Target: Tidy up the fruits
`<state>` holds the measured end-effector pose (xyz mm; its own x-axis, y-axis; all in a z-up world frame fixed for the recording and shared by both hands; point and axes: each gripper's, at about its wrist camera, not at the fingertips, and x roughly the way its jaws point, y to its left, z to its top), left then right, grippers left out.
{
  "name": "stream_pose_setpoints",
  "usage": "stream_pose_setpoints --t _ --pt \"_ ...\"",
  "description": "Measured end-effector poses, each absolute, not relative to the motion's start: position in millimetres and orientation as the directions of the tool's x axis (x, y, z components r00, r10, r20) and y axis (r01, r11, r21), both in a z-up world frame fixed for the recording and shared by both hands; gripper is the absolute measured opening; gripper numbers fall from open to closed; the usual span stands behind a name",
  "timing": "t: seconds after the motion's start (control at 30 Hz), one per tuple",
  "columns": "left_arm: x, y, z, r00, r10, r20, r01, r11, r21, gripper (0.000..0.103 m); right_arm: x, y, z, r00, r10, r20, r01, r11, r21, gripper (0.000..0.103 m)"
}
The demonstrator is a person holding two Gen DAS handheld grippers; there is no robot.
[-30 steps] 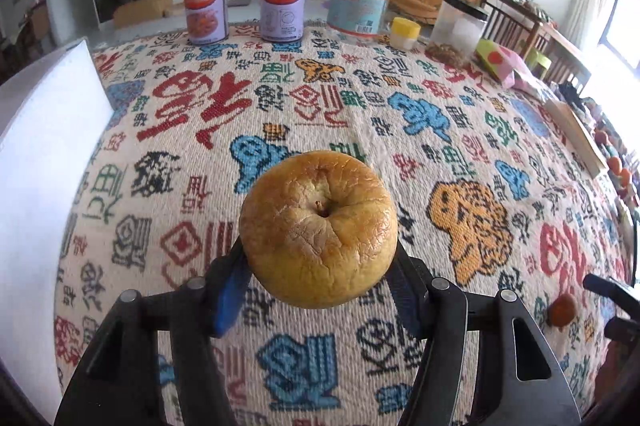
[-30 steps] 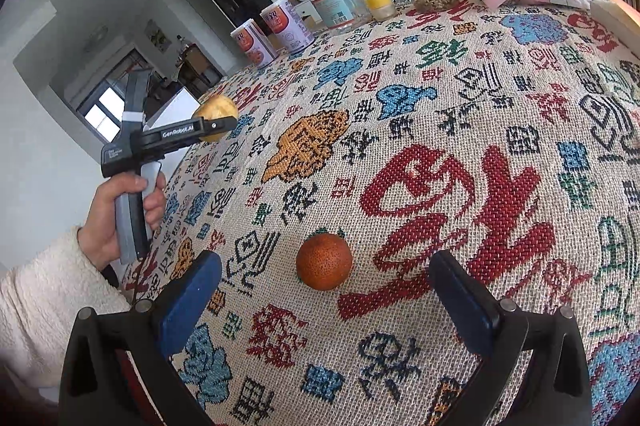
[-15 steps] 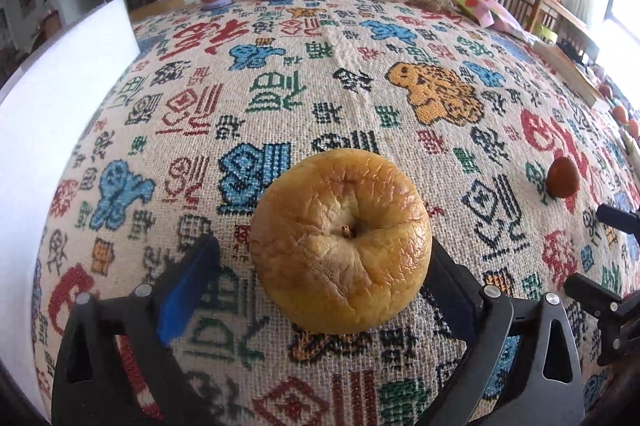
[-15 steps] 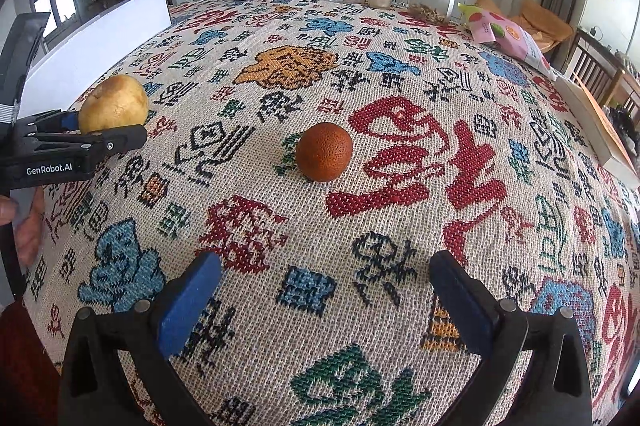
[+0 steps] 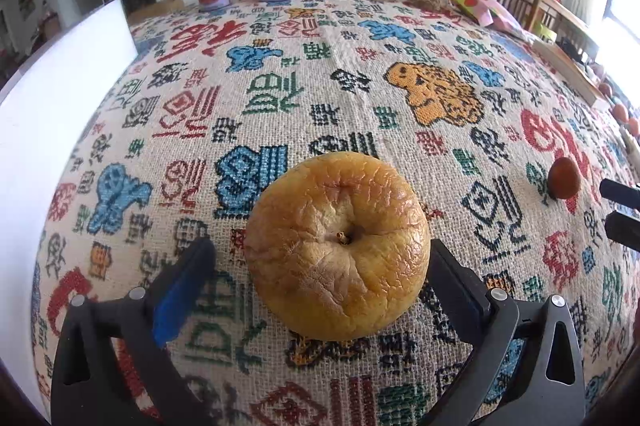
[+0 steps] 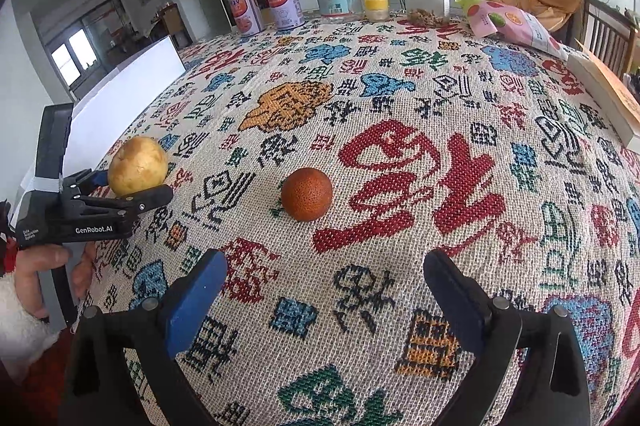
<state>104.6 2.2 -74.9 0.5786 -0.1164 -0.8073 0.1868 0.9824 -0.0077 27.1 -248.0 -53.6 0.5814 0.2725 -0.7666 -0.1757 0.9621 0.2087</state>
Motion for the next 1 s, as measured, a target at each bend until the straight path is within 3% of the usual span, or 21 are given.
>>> stream_pose_setpoints --t 0.07,0.13,0.33,0.47,0.53,0.77,1.0 --pt "105 2 -75 0.579 -0.117 -0.807 0.187 0.982 -0.008 0.103 29 -253 -50 0.582 0.313 -0.751 -0.194 0.95 0.246 0.077" --pt "105 2 -75 0.579 -0.117 -0.807 0.187 0.982 -0.008 0.103 32 -245 -51 0.576 0.321 -0.752 -0.226 0.946 0.231 0.066" --pt "105 3 -75 0.579 -0.117 -0.807 0.187 0.982 -0.008 0.103 52 -209 -42 0.622 0.288 -0.728 -0.273 0.951 0.143 0.061" --pt "105 3 -75 0.579 -0.117 -0.807 0.187 0.982 -0.008 0.103 63 -200 -48 0.619 0.224 -0.753 -0.269 0.961 0.064 0.043" --pt "105 3 -75 0.579 -0.117 -0.807 0.187 0.982 -0.008 0.103 61 -213 -47 0.622 0.239 -0.746 -0.243 0.964 0.107 0.032" --pt "106 3 -75 0.579 -0.118 -0.807 0.188 0.982 -0.009 0.103 59 -258 -49 0.606 0.301 -0.737 -0.126 0.95 0.285 0.031" --pt "106 3 -75 0.579 -0.118 -0.807 0.187 0.982 -0.009 0.103 51 -291 -50 0.619 0.295 -0.728 -0.002 0.927 0.374 0.031"
